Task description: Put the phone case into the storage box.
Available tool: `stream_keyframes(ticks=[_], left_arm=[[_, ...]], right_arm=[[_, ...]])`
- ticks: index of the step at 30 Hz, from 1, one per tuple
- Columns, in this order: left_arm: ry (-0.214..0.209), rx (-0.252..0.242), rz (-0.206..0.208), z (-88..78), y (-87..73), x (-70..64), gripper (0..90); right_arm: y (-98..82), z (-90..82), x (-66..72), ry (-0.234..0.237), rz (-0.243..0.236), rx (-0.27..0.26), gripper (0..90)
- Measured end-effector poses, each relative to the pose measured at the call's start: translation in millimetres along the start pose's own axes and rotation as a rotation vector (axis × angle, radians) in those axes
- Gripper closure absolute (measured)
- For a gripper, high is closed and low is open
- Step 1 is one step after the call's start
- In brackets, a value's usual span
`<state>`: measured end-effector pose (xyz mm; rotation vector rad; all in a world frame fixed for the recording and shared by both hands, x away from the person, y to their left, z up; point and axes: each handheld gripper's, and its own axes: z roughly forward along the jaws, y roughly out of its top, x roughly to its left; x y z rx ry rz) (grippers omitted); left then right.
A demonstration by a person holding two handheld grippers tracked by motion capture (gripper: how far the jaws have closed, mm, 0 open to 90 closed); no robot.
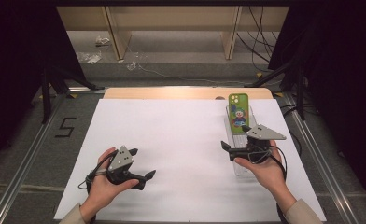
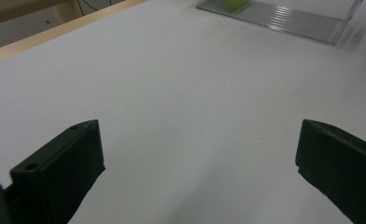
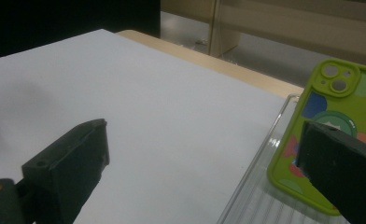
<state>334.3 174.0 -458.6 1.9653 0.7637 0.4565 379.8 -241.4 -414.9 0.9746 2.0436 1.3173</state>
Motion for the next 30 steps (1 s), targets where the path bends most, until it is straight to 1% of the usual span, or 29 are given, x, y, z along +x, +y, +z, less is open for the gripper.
stream_keyframes(ticks=[8,16,30], left_arm=[[0.000,0.000,-0.001,0.0,-0.1,-0.3,0.5],[0.002,-0.003,-0.003,-0.4,-0.2,-0.5,0.4],[0.003,-0.001,-0.003,-3.9,-2.4,-0.7,0.4]], right_arm=[[-2.6,-3.9,3.3,0.014,-0.001,-0.003,3.6],[-4.7,-7.2,5.1,0.017,-0.002,-0.004,3.7],[-10.6,-13.8,3.6,0.026,0.004,-0.017,3.7]])
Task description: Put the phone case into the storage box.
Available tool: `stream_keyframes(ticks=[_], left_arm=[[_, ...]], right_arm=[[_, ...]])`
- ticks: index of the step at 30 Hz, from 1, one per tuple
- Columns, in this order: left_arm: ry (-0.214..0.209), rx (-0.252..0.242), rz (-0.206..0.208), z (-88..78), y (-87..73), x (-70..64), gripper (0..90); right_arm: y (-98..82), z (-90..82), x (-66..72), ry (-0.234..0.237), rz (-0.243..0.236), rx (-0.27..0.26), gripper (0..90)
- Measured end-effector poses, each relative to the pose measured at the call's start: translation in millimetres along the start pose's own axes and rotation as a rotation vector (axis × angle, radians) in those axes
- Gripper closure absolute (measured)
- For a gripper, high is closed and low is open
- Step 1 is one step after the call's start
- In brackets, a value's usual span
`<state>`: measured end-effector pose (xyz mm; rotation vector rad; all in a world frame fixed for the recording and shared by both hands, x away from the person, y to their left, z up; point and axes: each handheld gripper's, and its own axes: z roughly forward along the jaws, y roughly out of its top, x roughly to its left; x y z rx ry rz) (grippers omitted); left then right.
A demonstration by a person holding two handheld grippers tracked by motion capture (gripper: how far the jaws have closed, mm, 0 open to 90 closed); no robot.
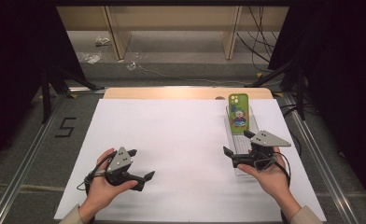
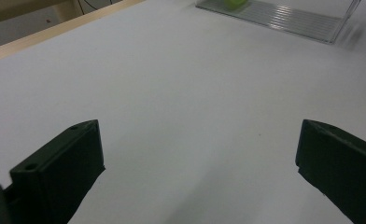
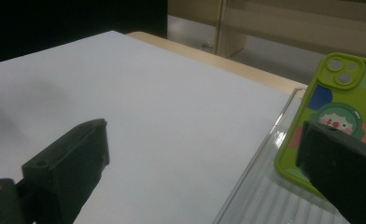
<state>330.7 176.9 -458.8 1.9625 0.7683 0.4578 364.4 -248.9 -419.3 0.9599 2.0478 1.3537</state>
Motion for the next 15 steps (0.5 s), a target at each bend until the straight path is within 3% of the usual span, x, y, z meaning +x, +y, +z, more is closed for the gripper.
stream_keyframes(ticks=[15], left_arm=[[-0.001,0.000,-0.001,-2.8,-1.7,-0.7,0.4]], right_arm=[[-6.3,-9.8,-0.4,0.004,0.003,-0.013,3.8]])
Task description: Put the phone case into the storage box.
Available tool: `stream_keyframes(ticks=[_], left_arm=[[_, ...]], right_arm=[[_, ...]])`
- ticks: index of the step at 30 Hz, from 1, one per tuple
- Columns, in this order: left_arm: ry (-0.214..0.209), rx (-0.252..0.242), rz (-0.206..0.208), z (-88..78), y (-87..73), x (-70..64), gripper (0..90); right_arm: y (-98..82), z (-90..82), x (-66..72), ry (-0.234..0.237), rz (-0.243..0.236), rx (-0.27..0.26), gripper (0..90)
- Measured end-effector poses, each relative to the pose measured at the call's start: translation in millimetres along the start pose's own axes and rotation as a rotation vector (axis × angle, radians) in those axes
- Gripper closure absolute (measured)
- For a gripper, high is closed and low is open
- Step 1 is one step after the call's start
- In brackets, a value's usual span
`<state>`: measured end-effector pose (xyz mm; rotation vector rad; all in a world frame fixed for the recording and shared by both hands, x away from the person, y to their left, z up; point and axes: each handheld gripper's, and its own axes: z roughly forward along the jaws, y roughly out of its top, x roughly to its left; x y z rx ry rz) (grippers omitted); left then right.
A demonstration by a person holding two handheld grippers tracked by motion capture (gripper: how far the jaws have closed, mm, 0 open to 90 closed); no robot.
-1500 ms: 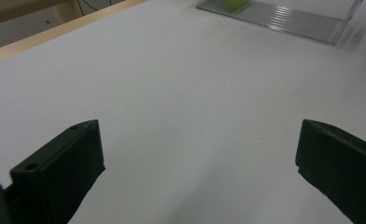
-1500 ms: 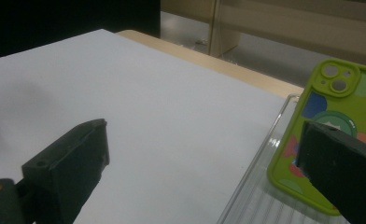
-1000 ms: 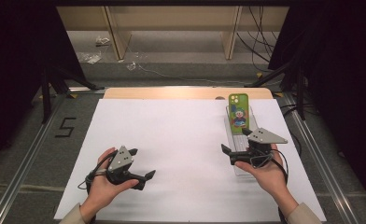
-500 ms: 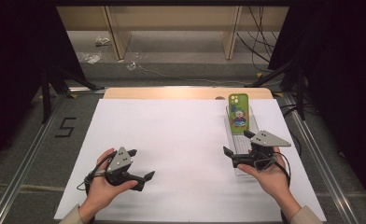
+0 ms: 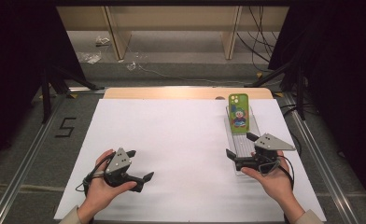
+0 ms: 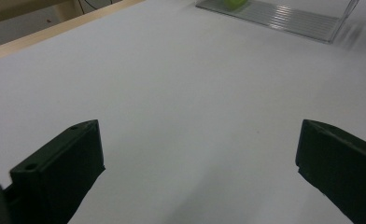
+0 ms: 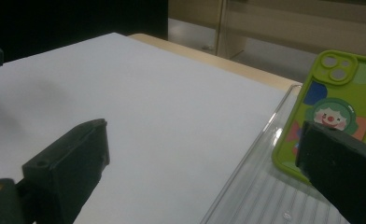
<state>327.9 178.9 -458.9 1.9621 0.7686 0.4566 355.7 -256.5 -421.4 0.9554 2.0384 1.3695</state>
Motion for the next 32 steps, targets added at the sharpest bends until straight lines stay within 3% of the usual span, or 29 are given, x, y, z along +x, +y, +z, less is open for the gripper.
stream_keyframes(ticks=[32], left_arm=[[-0.005,0.004,-0.001,1.5,-0.7,0.1,0.5]], right_arm=[[-5.4,-5.7,2.1,0.002,-0.002,-0.028,3.5]])
